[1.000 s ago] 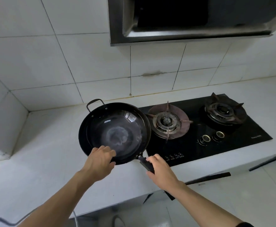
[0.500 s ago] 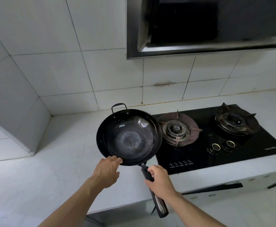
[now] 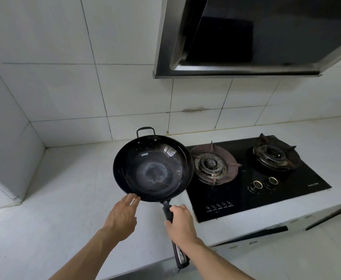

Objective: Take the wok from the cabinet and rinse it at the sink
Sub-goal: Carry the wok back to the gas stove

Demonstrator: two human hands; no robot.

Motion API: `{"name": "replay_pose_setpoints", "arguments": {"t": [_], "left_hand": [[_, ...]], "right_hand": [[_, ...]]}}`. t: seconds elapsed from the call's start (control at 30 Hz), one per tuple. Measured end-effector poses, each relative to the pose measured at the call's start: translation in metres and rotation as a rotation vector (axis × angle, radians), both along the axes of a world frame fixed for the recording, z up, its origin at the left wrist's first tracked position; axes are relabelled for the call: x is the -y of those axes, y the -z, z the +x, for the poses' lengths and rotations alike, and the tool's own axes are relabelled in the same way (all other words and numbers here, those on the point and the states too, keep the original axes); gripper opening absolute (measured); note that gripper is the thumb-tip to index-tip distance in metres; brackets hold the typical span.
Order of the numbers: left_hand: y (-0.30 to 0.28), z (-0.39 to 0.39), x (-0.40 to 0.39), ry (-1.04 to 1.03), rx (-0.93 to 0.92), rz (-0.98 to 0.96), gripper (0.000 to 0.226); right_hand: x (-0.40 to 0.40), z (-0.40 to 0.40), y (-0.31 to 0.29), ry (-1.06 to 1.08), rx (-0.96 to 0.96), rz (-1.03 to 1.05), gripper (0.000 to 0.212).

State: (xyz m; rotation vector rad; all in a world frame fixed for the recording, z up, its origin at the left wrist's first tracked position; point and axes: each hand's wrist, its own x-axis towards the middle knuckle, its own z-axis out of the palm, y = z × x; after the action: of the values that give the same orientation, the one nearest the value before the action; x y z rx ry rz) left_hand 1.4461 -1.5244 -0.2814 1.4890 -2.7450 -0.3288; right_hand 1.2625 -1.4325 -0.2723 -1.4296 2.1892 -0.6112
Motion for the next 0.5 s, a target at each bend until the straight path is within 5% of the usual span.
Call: {"name": "replay_pose_setpoints", "arguments": {"t": [0.17,0.5], "left_hand": [[-0.003,0.001,0.008,0.029,0.022,-0.023,0.064],[-0.006,-0.007,0.002,-0.012,0.085,-0.053,0.049]], "right_hand": [[-0.011,-0.008,0.005,-0.05,0.025,0.042,0.052],[-0.018,-0.007,0.005,-0.112,-0.007,0.062,0.049]]}}
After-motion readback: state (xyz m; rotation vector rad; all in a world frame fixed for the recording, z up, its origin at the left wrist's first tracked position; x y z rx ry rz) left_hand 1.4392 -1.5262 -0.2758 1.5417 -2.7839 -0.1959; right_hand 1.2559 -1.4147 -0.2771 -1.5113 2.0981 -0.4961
